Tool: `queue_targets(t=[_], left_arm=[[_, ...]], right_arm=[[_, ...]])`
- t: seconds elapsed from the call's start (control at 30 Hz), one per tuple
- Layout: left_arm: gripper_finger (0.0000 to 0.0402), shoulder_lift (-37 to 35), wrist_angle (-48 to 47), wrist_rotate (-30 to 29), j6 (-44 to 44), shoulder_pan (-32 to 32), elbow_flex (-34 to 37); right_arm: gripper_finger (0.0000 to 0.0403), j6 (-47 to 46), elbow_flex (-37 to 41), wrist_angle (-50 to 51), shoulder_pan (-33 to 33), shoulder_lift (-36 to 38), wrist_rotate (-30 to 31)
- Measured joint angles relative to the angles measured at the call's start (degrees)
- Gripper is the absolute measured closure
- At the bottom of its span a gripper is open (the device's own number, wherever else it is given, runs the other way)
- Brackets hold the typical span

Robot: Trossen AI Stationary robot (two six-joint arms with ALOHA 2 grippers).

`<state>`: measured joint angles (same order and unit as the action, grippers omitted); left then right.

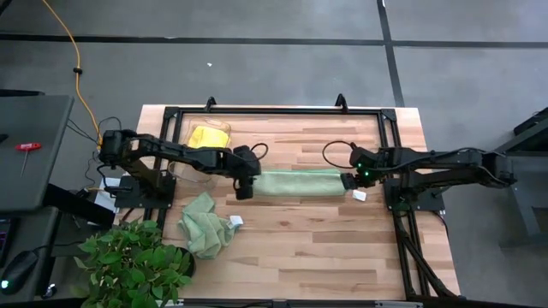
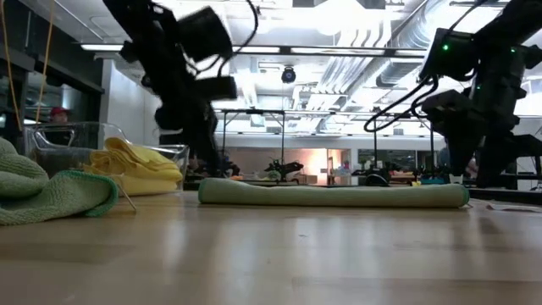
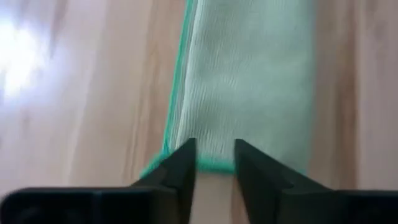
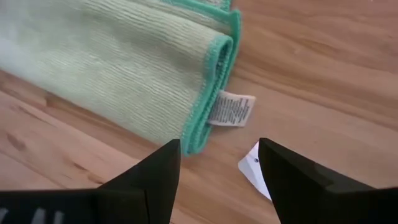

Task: Fold microfiber towels
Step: Fold the right green towel

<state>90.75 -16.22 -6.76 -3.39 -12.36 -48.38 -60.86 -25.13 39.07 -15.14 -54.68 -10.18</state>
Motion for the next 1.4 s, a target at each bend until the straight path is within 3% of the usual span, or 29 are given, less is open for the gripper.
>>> queue_targets(t=[0.17,0.37,0.6,0.8,0.97,1.13,1.4], left_arm=[[0.0393,-4.33,-3.43,0.21,-1.41,0.19,-0.08],[0.04,1.75,-8.15,3.72,2.58,-2.66,0.05],[0.0401,9.45,-8.52,4.08,3.15,-1.54,-1.99],[0.0401,10.17,-6.55,2.01,2.62,-1.13,-2.67],[0.0401,10.31,-6.63,2.64,0.77,-1.81,-2.65],[0.0401,10.33,-6.52,2.57,0.61,-1.81,-2.61],[0.0401,10.33,-6.26,3.36,0.81,-1.86,-2.56]], right_arm=[[0.0194,-0.22,0.05,-1.79,0.0,0.03,0.03],[0.0194,-1.86,0.05,-2.02,0.0,0.01,0.09],[0.0194,-2.17,0.05,-2.0,0.0,0.01,-2.22],[0.0194,-2.34,0.08,-2.01,0.02,-0.92,1.23],[0.0194,-2.3,2.05,-9.26,0.02,-4.48,0.71],[0.0194,-3.64,2.83,-12.54,0.0,-8.05,5.49],[0.0194,-5.24,2.72,-24.24,0.01,-13.84,4.55]])
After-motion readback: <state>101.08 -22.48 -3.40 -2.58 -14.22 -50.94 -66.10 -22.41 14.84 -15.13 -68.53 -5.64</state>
